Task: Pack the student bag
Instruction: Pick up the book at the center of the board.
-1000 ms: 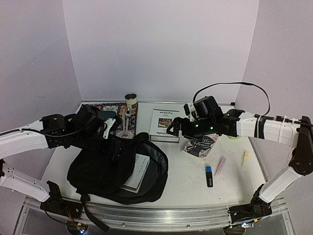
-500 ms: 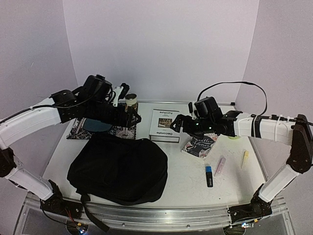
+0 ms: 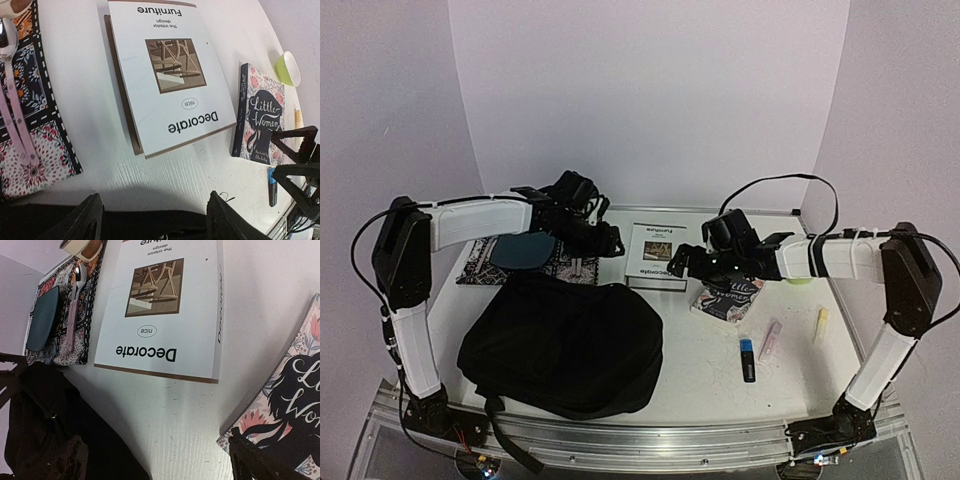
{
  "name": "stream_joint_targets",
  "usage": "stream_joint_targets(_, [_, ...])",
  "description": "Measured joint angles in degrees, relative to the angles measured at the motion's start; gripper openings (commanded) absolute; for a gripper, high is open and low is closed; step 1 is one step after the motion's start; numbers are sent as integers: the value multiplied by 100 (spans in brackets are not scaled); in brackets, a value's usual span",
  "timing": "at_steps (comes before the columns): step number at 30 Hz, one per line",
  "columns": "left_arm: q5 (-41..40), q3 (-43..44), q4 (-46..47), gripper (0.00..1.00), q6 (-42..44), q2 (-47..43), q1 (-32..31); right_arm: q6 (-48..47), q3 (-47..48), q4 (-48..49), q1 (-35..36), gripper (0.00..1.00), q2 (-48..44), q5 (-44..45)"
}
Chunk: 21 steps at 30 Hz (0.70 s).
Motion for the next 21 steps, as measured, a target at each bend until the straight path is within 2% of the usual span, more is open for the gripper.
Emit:
stream_joint_targets(11, [370, 1094, 175, 62, -250, 1612, 272, 46, 508, 421, -328, 92, 1047, -238])
stream_joint_targets(15, [544, 1245, 174, 59, -338, 1991, 374, 52, 725, 546, -390, 92, 1385, -414])
stream_joint_targets(21, [1133, 1309, 268, 50, -574, 2143, 443, 100, 968, 694, -408, 92, 1807, -690])
